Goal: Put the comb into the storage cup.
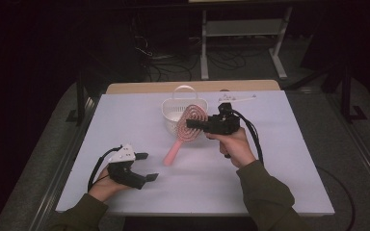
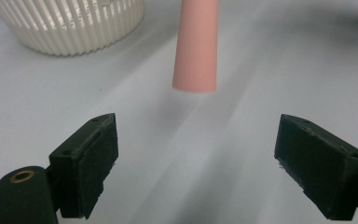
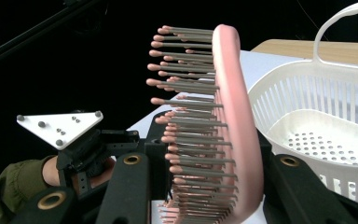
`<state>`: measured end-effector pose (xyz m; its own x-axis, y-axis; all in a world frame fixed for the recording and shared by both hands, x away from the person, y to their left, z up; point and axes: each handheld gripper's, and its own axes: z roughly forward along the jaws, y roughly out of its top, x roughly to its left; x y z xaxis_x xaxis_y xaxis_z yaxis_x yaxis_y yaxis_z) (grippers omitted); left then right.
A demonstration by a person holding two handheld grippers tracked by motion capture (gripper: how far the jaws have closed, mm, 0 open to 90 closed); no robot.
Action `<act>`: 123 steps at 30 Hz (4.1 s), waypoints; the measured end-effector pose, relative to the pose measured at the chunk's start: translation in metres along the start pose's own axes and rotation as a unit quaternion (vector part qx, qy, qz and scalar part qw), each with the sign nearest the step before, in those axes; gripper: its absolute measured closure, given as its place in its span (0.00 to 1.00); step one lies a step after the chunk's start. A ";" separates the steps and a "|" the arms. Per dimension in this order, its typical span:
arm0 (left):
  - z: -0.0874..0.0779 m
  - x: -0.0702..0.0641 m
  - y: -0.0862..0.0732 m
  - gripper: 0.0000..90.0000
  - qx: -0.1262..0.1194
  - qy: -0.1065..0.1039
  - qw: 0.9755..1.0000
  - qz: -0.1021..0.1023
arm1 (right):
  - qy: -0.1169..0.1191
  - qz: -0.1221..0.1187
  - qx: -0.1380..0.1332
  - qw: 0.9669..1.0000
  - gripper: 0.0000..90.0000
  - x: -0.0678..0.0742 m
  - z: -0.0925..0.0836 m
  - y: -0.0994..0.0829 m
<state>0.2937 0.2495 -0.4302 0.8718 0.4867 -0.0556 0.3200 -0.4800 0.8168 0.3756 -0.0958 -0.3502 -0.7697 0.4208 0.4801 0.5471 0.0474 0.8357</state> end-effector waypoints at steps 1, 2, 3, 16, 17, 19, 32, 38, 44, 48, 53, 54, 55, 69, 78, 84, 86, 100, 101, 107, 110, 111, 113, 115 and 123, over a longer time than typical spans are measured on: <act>-0.001 0.000 -0.001 0.14 -0.001 0.001 1.000 -0.002 | 0.000 0.000 -0.001 1.000 0.70 0.000 0.000 0.000; -0.002 0.000 -0.003 0.13 0.000 0.001 1.000 -0.002 | -0.001 0.000 -0.001 1.000 0.70 0.000 0.000 0.000; -0.002 -0.001 -0.004 0.12 0.000 0.003 1.000 -0.003 | -0.002 -0.001 -0.001 1.000 0.70 0.000 0.000 0.000; 0.000 0.000 -0.012 0.00 0.027 0.006 1.000 -0.014 | -0.002 0.002 -0.019 1.000 0.70 0.000 -0.005 0.002; 0.000 0.001 -0.012 0.00 0.029 0.005 0.999 -0.015 | -0.002 0.001 -0.021 1.000 0.70 0.000 -0.006 0.003; 0.001 0.001 -0.013 0.00 0.031 0.003 0.999 -0.016 | -0.004 0.002 -0.026 1.000 0.70 -0.001 -0.008 0.003; 0.002 0.000 -0.014 0.00 0.035 -0.001 0.999 -0.002 | -0.013 0.006 -0.052 0.999 0.70 -0.003 -0.022 0.009; 0.000 0.001 -0.013 0.00 0.026 0.006 1.000 -0.009 | -0.019 0.005 -0.066 0.998 0.70 -0.005 -0.031 0.015; 0.000 0.002 -0.013 0.00 0.029 0.001 0.999 -0.016 | -0.027 0.003 -0.070 0.997 0.70 -0.009 -0.037 0.021; 0.000 0.001 -0.013 0.00 0.025 0.003 1.000 -0.013 | -0.030 0.004 -0.073 0.997 0.70 -0.012 -0.038 0.026; 0.000 0.001 -0.013 0.00 0.024 0.004 1.000 -0.011 | -0.029 0.003 -0.080 0.996 0.70 -0.011 -0.040 0.033; 0.000 0.001 -0.013 0.00 0.024 0.004 1.000 -0.011 | -0.029 0.003 -0.081 0.996 0.70 -0.011 -0.040 0.034; 0.000 0.001 -0.013 0.00 0.024 0.003 1.000 -0.012 | -0.028 0.002 -0.083 0.996 0.70 -0.011 -0.041 0.035; 0.001 0.000 -0.014 0.00 0.029 0.001 1.000 -0.011 | -0.035 -0.003 -0.101 0.994 0.70 -0.012 -0.044 0.056; 0.001 0.000 -0.014 0.00 0.029 0.000 1.000 -0.011 | -0.047 -0.003 -0.115 0.992 0.70 -0.018 -0.044 0.070; 0.001 0.000 -0.014 0.00 0.029 0.000 1.000 -0.010 | -0.058 0.003 -0.132 0.990 0.70 -0.025 -0.045 0.074; 0.002 0.000 -0.014 0.00 0.029 0.000 1.000 -0.011 | -0.062 0.007 -0.137 0.989 0.70 -0.028 -0.044 0.074; 0.002 0.000 -0.014 0.00 0.029 -0.003 0.999 -0.013 | -0.099 0.019 -0.137 0.985 0.70 -0.048 -0.027 0.070; 0.002 0.000 -0.014 0.00 0.029 -0.003 0.999 -0.013 | -0.100 0.018 -0.137 0.985 0.70 -0.049 -0.025 0.070; 0.002 0.000 -0.014 0.00 0.030 -0.004 0.999 -0.013 | -0.104 0.020 -0.138 0.985 0.70 -0.052 -0.013 0.067; 0.002 0.000 -0.014 0.00 0.031 -0.004 0.999 -0.013 | -0.106 0.023 -0.138 0.985 0.70 -0.054 -0.007 0.065; 0.002 0.000 -0.014 0.00 0.031 -0.004 0.999 -0.013 | -0.106 0.024 -0.137 0.985 0.70 -0.055 -0.004 0.064; 0.003 0.000 -0.014 0.00 0.031 -0.004 0.999 -0.013 | -0.107 0.026 -0.136 0.984 0.70 -0.055 -0.001 0.063; 0.003 0.000 -0.014 0.00 0.031 -0.004 0.999 -0.013 | -0.107 0.026 -0.135 0.985 0.70 -0.056 0.003 0.062; 0.003 0.000 -0.014 0.00 0.032 -0.004 0.999 -0.012 | -0.110 0.031 -0.133 0.985 0.70 -0.058 0.018 0.053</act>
<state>0.2899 0.2544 -0.4434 0.8661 0.4933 -0.0803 0.3645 -0.5135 0.7768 0.4554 -0.1019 -0.3386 -0.6310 0.6031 0.4880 0.4638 -0.2110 0.8605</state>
